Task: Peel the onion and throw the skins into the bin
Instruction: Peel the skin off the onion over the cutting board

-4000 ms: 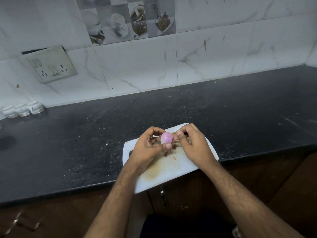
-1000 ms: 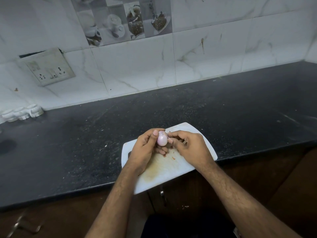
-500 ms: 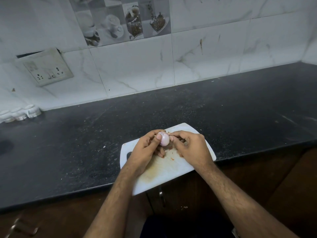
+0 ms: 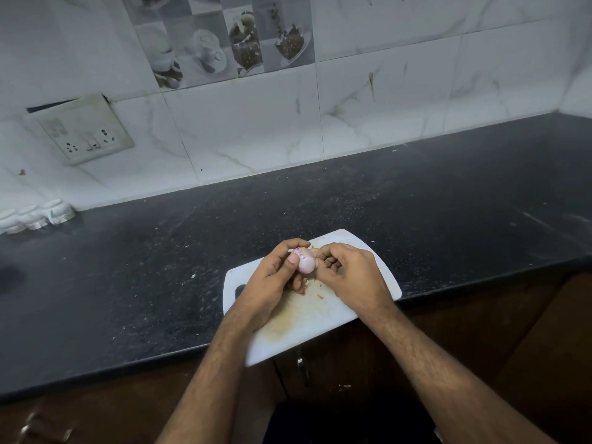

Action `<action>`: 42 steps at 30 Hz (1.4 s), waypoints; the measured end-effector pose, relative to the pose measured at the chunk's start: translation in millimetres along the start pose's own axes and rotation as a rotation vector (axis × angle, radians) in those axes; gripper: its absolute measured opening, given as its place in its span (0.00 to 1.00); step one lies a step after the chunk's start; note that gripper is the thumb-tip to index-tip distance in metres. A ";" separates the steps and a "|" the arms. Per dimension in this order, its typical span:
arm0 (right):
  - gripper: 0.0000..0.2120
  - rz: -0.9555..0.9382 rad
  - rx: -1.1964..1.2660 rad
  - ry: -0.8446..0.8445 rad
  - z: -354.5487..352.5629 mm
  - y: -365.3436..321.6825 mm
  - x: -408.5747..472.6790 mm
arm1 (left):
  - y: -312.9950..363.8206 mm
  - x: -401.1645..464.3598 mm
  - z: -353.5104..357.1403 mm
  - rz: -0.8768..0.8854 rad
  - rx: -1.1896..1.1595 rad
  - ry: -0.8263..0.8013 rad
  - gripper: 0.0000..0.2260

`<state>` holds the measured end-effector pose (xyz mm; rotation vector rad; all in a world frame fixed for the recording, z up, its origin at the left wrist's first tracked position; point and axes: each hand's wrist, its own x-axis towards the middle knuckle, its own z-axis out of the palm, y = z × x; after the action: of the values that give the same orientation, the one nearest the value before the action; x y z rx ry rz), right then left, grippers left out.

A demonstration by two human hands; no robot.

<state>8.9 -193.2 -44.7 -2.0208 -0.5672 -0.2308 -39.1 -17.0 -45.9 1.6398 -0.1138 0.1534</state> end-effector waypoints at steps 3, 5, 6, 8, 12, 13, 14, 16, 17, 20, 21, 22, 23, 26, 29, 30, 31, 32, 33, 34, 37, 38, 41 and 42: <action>0.03 0.021 -0.001 0.013 -0.9 -0.7 1.1 | 1.5 -0.5 0.8 0.007 -0.016 -0.015 0.12; 0.05 0.046 0.018 0.033 -1.2 -0.7 3.0 | 2.1 -1.2 0.5 0.003 -0.026 -0.023 0.12; 0.05 0.055 0.018 0.037 -1.0 -0.4 3.9 | 2.6 -1.6 0.3 0.002 -0.027 -0.028 0.12; 0.06 0.067 0.005 0.036 0.0 0.5 5.2 | 2.8 -2.2 -0.4 0.004 -0.021 -0.034 0.12; 0.06 0.105 0.002 0.033 0.5 2.7 6.6 | 4.2 -3.1 0.2 -0.001 -0.007 -0.031 0.12; 0.06 0.100 0.001 0.032 0.2 2.3 6.2 | 4.3 -3.2 -0.1 -0.003 -0.006 -0.031 0.12; 0.06 0.094 -0.001 0.029 0.1 1.8 6.0 | 4.5 -3.5 -0.3 -0.004 -0.006 -0.031 0.12; 0.06 0.095 0.003 0.027 -0.4 1.3 5.9 | 4.6 -3.6 -0.5 -0.008 -0.009 -0.030 0.12; 0.06 0.096 0.007 0.029 -0.6 1.3 5.9 | 4.5 -3.5 -0.6 -0.010 -0.013 -0.027 0.12; 0.02 0.055 0.030 0.050 -1.9 0.1 5.0 | 3.6 -2.9 -0.8 -0.010 -0.026 -0.017 0.11; 0.03 0.031 0.034 0.053 -2.4 -0.9 4.5 | 3.2 -2.6 -1.0 -0.011 -0.023 -0.017 0.11; 0.07 0.013 0.039 0.045 -2.6 -1.6 4.0 | 2.8 -2.3 -1.0 -0.010 -0.016 -0.020 0.11; 0.11 0.001 0.048 0.026 -2.7 -1.6 3.9 | 2.4 -2.1 -0.9 -0.007 -0.009 -0.023 0.11; 0.17 -0.051 0.026 -0.026 -2.2 -0.6 3.7 | 2.0 -2.0 -0.6 0.015 -0.006 -0.027 0.11; 0.16 -0.051 0.009 -0.032 -2.2 0.2 3.9 | 1.1 -1.7 -1.5 0.026 -0.010 -0.035 0.12; 0.16 -0.039 0.013 -0.033 -2.4 0.0 4.1 | 0.7 -1.7 -2.0 0.029 -0.009 -0.036 0.12; 0.16 -0.028 0.020 -0.041 -2.4 -0.3 4.4 | 0.5 -1.6 -2.3 0.031 -0.009 -0.036 0.12; 0.17 -0.016 0.031 -0.053 -2.7 -1.1 4.2 | 0.5 -1.6 -2.4 0.034 -0.014 -0.035 0.11; 0.18 -0.006 0.046 -0.066 -2.7 -1.5 4.2 | 0.4 -1.6 -2.5 0.038 -0.021 -0.035 0.11; 0.18 0.001 0.062 -0.076 -2.6 -1.7 4.5 | 0.2 -1.7 -2.5 0.042 -0.027 -0.034 0.11; 0.15 0.027 0.106 -0.078 -1.6 -2.3 5.4 | -1.3 -1.3 -3.1 0.053 -0.035 -0.035 0.11; 0.13 0.040 0.137 -0.076 -2.0 -2.7 5.7 | -1.8 -0.9 -3.4 0.052 -0.037 -0.037 0.12; 0.10 0.063 0.243 -0.083 -5.0 -3.5 4.8 | -2.7 -0.4 -4.2 0.042 -0.044 -0.053 0.13; 0.09 0.065 0.282 -0.089 -6.1 -3.7 4.0 | -2.9 -0.3 -4.8 0.039 -0.044 -0.062 0.14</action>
<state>11.1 -195.8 -37.2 -1.7777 -0.5558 -0.0197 -39.1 -12.1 -48.5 1.5995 -0.1951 0.1294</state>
